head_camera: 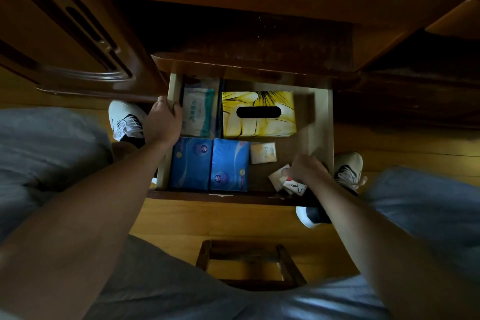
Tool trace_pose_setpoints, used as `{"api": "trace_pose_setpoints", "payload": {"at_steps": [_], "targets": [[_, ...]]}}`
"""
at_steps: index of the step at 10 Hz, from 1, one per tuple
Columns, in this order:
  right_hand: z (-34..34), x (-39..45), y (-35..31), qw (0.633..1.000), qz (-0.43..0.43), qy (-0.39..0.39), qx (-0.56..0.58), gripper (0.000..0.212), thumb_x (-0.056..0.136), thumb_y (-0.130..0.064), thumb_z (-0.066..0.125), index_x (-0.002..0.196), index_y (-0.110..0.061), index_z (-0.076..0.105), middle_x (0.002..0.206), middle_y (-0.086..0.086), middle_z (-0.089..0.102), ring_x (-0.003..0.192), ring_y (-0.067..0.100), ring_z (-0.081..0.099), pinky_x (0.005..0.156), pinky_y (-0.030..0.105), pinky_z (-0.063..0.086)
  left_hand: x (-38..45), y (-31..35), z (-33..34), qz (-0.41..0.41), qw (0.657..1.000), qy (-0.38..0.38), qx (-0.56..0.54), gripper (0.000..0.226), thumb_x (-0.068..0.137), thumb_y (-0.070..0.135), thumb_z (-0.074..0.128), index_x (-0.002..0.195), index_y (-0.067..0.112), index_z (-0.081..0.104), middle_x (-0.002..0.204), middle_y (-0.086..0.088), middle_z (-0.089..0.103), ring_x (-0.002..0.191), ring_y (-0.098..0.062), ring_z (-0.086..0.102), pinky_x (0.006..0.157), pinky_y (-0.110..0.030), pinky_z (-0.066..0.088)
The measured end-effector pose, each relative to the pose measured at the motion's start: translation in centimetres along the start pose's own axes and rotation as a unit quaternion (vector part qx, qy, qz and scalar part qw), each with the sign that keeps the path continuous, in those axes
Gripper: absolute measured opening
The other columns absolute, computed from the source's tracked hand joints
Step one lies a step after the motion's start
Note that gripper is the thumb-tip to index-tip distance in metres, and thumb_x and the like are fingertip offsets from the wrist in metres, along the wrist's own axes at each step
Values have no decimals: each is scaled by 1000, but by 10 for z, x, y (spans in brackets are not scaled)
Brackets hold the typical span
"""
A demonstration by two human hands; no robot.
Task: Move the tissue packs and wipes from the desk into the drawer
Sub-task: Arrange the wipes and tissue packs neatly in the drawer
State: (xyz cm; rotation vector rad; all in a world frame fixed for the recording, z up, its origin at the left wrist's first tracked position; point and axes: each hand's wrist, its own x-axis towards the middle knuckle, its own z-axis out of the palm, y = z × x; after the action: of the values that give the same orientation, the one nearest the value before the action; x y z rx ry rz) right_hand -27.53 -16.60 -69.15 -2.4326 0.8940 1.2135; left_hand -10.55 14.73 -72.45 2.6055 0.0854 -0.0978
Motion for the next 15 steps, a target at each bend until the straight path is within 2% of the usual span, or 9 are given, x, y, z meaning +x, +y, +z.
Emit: {"api": "trace_pose_setpoints", "payload": {"at_steps": [2, 4, 7, 9, 11, 12, 13, 14, 15], "targets": [[11, 5, -5, 985, 9, 56, 160, 42, 96, -48, 55, 79, -9, 62, 86, 10, 65, 68, 19, 57, 54, 27, 36, 0, 1, -1, -3, 1000, -5, -1, 34, 98, 34, 43, 114, 7, 55, 110, -20, 65, 99, -43, 61, 75, -46, 48], [22, -1, -6, 985, -19, -36, 169, 38, 108, -36, 37, 98, -12, 64, 104, 16, 61, 93, 27, 61, 63, 26, 37, 1, -1, 0, -4, 1000, -6, -4, 34, 98, 36, 42, 113, 8, 55, 108, -19, 65, 96, -42, 62, 75, -45, 49], [36, -15, -39, 959, -5, -97, 266, 50, 99, -48, 48, 123, -8, 68, 123, 16, 69, 117, 35, 63, 86, 37, 48, 2, -4, 3, -6, 1000, 6, 0, 36, 95, 40, 40, 108, 10, 55, 104, -19, 66, 93, -42, 62, 71, -43, 46], [35, -13, -30, 935, 54, -25, 350, 31, 101, -33, 46, 85, -11, 62, 82, 8, 64, 70, 21, 60, 60, 30, 42, 3, -7, 7, -3, 1000, 15, -6, 36, 93, 41, 39, 105, 10, 55, 103, -19, 66, 92, -42, 62, 68, -40, 40], [29, -15, -32, 921, 72, -36, 380, 17, 97, -22, 53, 85, -12, 61, 77, 5, 61, 67, 17, 55, 61, 29, 43, 2, -5, 6, 5, 1000, 19, -3, 35, 95, 38, 42, 107, 8, 56, 104, -20, 66, 94, -42, 62, 69, -39, 40], [25, -15, -27, 948, 42, 7, 315, 24, 98, -29, 51, 80, -14, 59, 75, 4, 63, 65, 17, 56, 61, 29, 43, 1, -4, 5, 6, 1000, 16, 0, 34, 96, 37, 43, 108, 8, 56, 104, -20, 66, 93, -42, 62, 68, -38, 38], [21, -16, -26, 969, -86, 189, 130, 22, 100, -30, 47, 88, -17, 59, 77, -3, 61, 66, 16, 60, 52, 25, 39, 1, -3, 5, 4, 1000, 13, 0, 34, 97, 36, 43, 109, 8, 56, 105, -20, 65, 94, -42, 62, 68, -37, 36], [22, -12, -37, 955, -227, 179, 70, 39, 103, -27, 47, 140, -17, 50, 134, 4, 56, 121, 24, 57, 94, 38, 52, 0, -2, 3, 1, 1000, 6, -3, 33, 98, 35, 44, 111, 7, 56, 107, -20, 65, 96, -42, 61, 69, -38, 39], [28, -7, -47, 960, -248, 129, 23, 56, 104, -30, 44, 156, -17, 30, 156, 6, 38, 142, 25, 36, 110, 47, 40, -1, 0, 1, -1, 1000, 3, -5, 34, 98, 33, 44, 114, 7, 56, 108, -20, 65, 98, -42, 61, 72, -41, 42]]}}
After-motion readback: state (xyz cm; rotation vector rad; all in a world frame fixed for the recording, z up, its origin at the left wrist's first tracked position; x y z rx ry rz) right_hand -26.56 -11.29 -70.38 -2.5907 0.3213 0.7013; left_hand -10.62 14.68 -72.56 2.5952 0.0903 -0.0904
